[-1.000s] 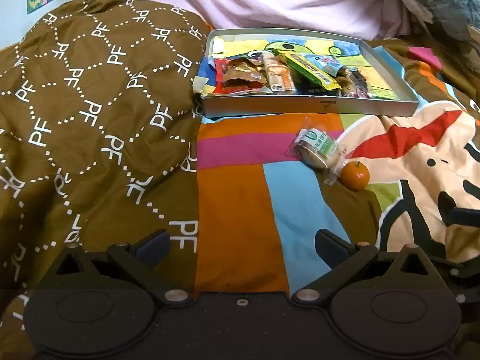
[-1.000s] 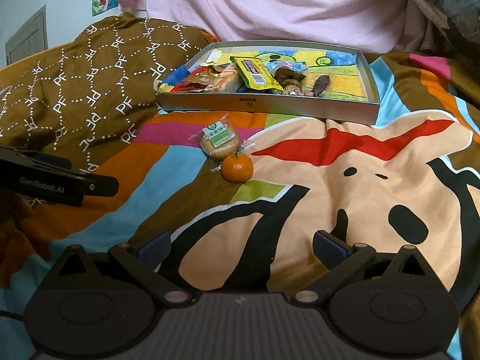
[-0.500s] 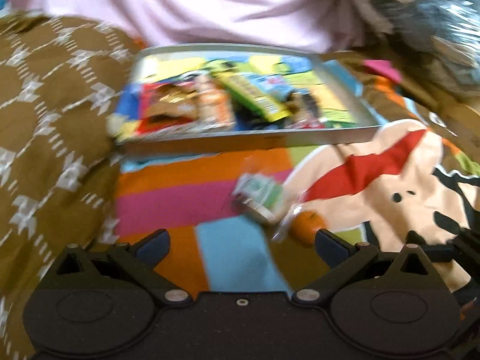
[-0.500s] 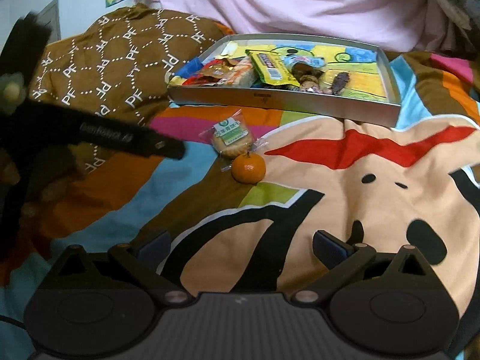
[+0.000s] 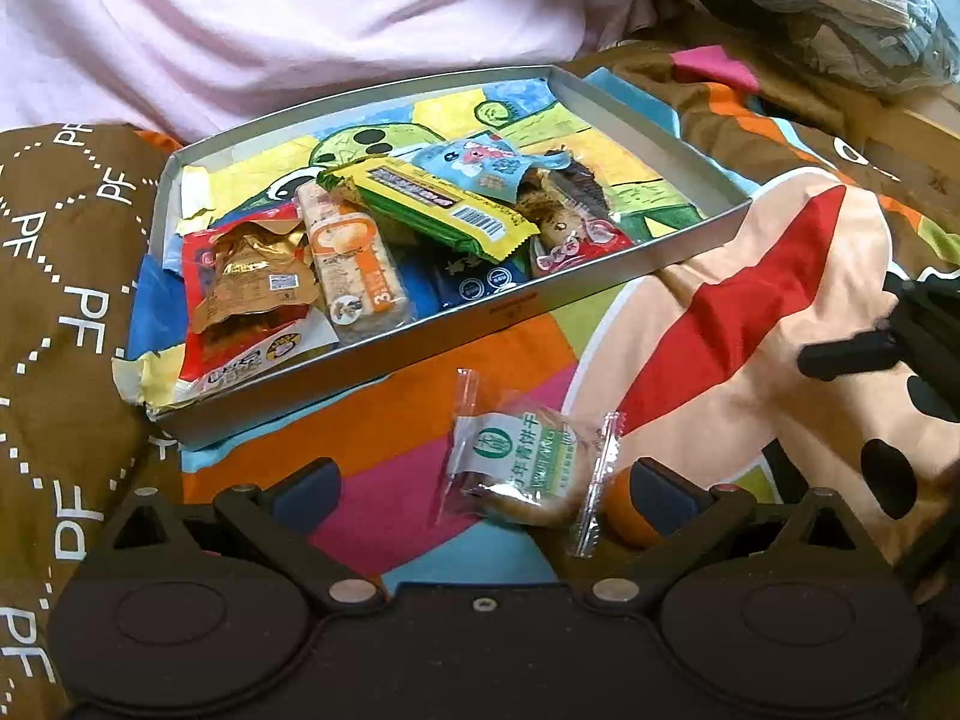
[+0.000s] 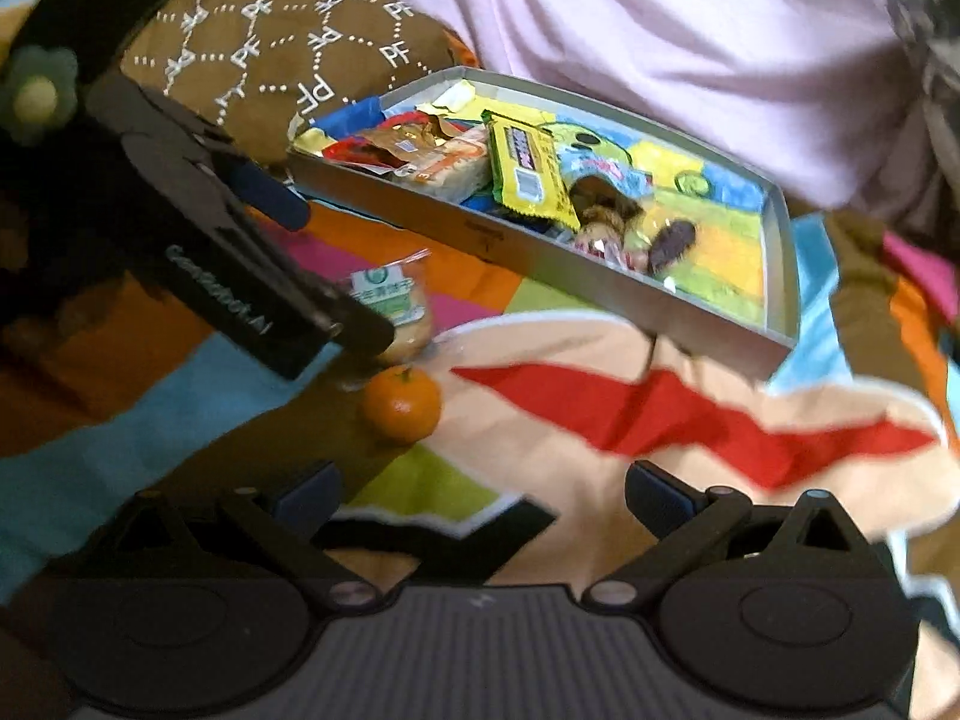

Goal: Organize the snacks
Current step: 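Move left tool down to the green-labelled cookie pack while right tool approaches the orange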

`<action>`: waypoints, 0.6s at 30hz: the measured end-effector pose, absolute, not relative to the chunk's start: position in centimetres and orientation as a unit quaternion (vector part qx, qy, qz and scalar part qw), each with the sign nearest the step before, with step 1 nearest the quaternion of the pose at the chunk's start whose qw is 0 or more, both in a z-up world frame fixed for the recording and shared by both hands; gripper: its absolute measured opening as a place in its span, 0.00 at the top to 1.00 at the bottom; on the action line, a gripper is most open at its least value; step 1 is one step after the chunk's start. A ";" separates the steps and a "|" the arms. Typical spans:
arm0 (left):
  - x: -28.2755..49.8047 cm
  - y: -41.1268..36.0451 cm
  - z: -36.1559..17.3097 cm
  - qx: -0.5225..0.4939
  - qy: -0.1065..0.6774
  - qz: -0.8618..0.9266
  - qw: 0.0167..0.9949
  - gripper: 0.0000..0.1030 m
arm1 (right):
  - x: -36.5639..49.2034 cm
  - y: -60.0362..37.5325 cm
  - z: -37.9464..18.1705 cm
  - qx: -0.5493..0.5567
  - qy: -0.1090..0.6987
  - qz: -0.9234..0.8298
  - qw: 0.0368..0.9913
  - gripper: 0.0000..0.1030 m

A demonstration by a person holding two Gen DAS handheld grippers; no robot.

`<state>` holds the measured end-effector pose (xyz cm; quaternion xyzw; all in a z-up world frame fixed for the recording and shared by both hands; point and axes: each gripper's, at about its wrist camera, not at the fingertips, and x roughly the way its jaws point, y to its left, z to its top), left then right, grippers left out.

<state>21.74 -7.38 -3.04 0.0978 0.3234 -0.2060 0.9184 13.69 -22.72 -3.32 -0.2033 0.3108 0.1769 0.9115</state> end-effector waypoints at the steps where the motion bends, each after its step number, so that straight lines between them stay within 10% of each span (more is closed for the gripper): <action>1: 21.8 -7.3 -3.0 0.100 0.324 -0.205 0.918 0.01 | 14.2 -22.5 -3.4 -0.202 0.312 0.182 0.910 0.01; 18: 22.4 -7.2 -2.7 0.108 0.344 -0.183 0.915 0.01 | 16.9 -21.3 -4.4 -0.167 0.331 0.250 0.894 0.50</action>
